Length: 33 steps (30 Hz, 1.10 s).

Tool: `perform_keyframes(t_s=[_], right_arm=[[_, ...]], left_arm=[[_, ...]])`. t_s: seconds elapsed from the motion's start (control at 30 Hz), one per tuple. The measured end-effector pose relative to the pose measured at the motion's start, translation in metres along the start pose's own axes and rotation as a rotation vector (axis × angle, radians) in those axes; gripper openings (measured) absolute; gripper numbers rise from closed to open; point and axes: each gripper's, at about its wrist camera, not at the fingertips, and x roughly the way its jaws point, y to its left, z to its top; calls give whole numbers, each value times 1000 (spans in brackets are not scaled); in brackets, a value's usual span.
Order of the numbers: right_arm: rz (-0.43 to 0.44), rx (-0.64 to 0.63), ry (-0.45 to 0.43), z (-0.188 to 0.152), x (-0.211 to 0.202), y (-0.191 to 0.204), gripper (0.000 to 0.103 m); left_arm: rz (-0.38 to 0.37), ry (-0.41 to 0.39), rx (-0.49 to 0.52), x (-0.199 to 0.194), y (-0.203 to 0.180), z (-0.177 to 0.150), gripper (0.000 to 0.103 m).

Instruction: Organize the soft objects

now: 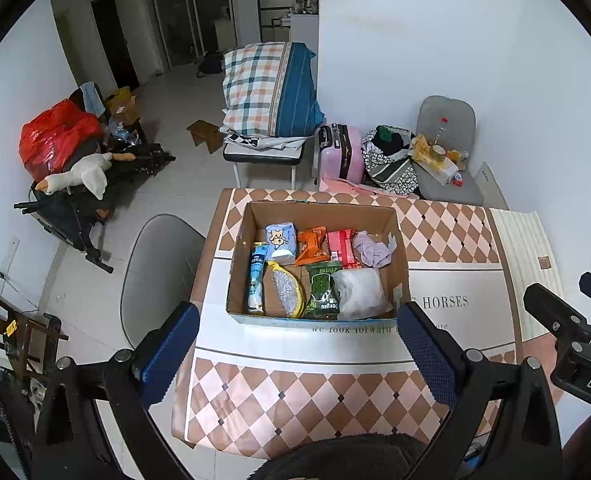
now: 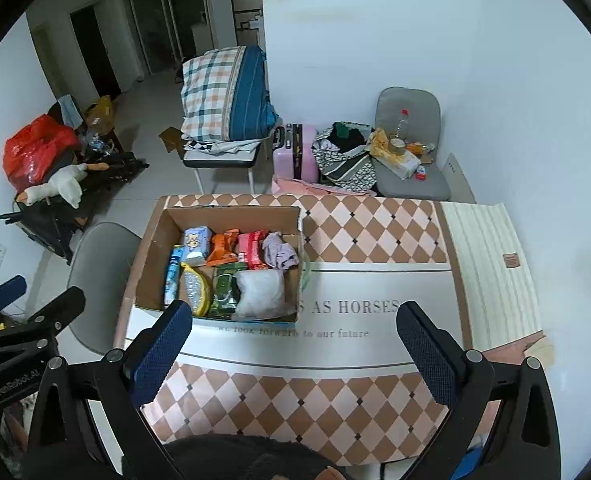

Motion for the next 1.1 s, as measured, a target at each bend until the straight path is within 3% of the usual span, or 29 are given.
perform_keyframes(t_s=[1.1], right_arm=[[-31, -25, 1, 3, 12, 13, 103]], left_arm=[[-4, -7, 16, -4, 5, 7, 102]])
